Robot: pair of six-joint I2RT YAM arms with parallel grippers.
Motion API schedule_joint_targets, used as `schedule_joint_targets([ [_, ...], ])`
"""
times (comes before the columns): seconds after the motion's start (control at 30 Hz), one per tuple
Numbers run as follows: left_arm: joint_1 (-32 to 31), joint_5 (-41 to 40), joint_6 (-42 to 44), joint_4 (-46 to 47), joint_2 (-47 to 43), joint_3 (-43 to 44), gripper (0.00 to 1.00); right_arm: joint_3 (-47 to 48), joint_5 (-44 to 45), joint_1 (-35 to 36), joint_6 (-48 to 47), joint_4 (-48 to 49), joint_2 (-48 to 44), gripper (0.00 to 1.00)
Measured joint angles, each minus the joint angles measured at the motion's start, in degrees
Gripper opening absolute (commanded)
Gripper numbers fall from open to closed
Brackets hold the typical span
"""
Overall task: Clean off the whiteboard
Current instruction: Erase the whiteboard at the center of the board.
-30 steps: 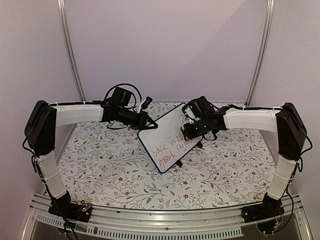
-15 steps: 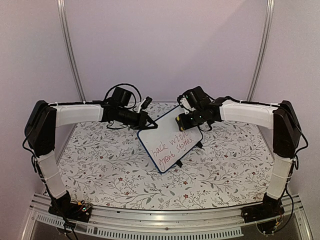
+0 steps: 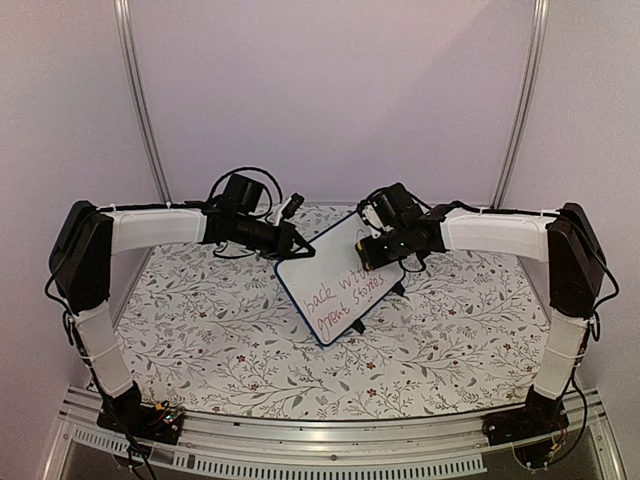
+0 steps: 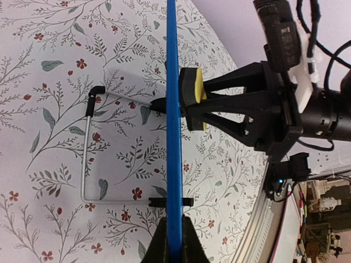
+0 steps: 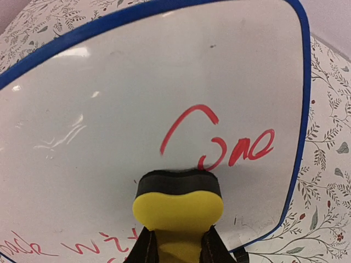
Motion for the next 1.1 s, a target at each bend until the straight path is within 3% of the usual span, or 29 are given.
schedule_joint_targets([
  [0.6,0.0,0.11,0.22,0.04,0.0,0.0,0.0,-3.76,6.19,2.14,-0.76,-2.34,-1.22,0.17],
  [1.1,0.0,0.04,0.37,0.0,0.0,0.09,0.0,7.87,7.08,1.27,-2.29,-5.2,2.64,0.18],
])
